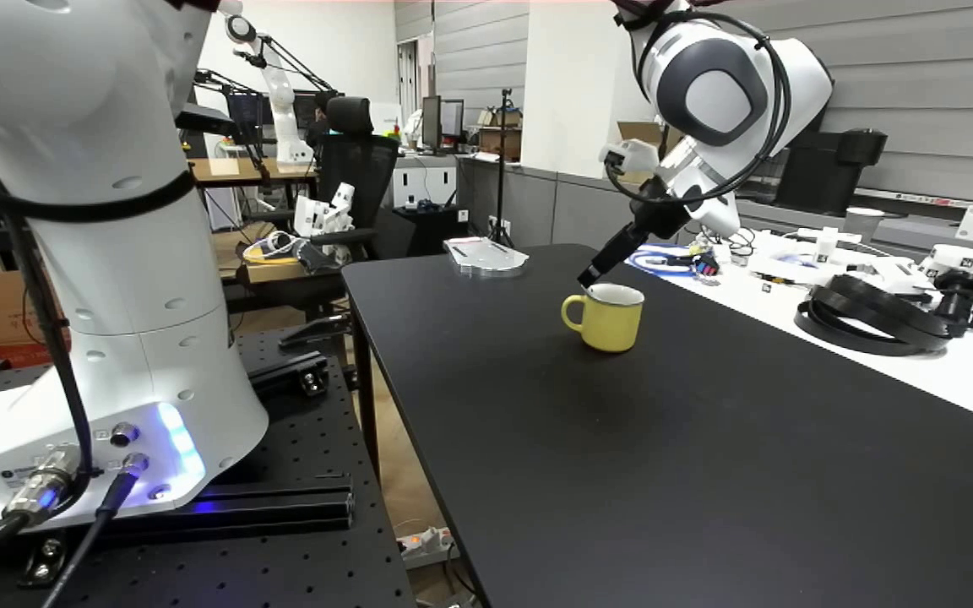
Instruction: Remove the pen from the cup
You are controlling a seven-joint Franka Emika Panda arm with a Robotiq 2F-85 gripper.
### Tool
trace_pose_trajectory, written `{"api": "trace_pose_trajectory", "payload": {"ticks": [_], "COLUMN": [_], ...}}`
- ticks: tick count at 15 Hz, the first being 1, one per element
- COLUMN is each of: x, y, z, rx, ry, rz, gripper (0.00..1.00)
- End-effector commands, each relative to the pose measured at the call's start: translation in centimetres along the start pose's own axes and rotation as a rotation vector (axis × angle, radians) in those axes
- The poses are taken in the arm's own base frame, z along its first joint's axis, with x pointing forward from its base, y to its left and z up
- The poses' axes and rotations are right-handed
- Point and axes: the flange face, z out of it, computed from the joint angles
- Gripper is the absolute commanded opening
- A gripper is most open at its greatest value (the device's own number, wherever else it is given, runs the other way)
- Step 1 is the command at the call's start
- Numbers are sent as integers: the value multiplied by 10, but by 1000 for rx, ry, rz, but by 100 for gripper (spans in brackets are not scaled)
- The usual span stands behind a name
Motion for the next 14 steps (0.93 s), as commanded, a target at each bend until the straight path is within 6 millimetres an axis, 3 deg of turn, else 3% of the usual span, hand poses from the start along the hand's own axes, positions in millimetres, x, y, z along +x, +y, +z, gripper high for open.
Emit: {"api": "trace_pose_trajectory", "payload": {"ticks": [1,9,10,11,14], "x": [0,2,2,2,1], "y": [4,7,7,7,6], "z": [4,14,15,16,17], "rx": [33,41,36,32,36], "ry": [-7,-1,6,12,29], "rz": [4,3,-1,-8,-19], "gripper": [100,100,75,73,51]}}
